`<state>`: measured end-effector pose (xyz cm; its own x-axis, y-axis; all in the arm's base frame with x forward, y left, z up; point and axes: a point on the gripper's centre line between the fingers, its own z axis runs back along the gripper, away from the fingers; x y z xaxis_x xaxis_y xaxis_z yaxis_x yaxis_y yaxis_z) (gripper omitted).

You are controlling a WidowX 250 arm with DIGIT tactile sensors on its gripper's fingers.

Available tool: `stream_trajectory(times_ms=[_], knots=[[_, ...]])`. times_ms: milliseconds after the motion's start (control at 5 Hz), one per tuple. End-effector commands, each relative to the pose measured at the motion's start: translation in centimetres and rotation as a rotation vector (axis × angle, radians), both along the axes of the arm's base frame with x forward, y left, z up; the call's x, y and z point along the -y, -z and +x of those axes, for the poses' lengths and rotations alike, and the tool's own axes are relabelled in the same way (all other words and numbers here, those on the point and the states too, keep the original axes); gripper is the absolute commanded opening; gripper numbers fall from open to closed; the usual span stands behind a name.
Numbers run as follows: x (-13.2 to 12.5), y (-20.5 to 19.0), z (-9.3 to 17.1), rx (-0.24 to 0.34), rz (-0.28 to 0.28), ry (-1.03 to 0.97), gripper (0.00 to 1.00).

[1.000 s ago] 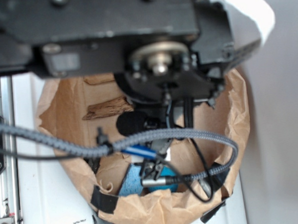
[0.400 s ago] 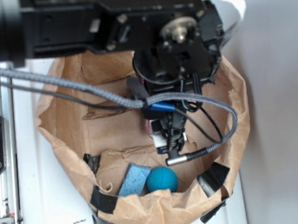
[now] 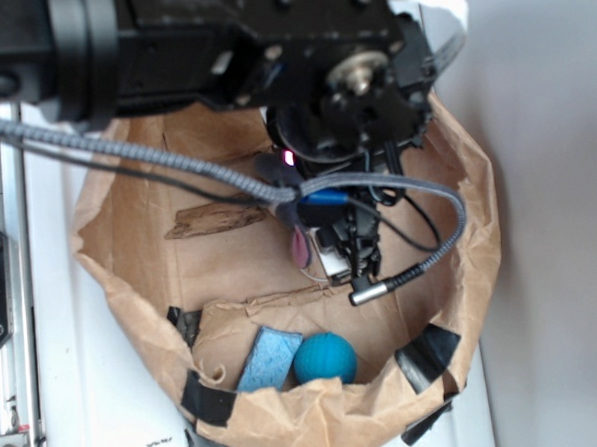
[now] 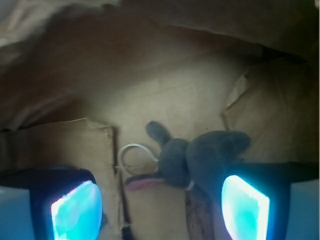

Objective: Grab the wood chip.

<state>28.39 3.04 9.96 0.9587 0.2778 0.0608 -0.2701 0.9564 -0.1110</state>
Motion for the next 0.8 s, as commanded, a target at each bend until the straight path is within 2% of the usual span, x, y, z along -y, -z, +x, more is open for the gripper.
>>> stream_trajectory(times_ms=[0, 200, 600], knots=[[-2.1, -0.2, -1.1, 0.035, -0.003, -0.014, 1.0], [-2.7, 0.1, -2.1, 0.039, -0.005, -0.005, 1.0], [-2.2, 2.6, -2.6, 0.008, 0.029, 0.0, 1.0]])
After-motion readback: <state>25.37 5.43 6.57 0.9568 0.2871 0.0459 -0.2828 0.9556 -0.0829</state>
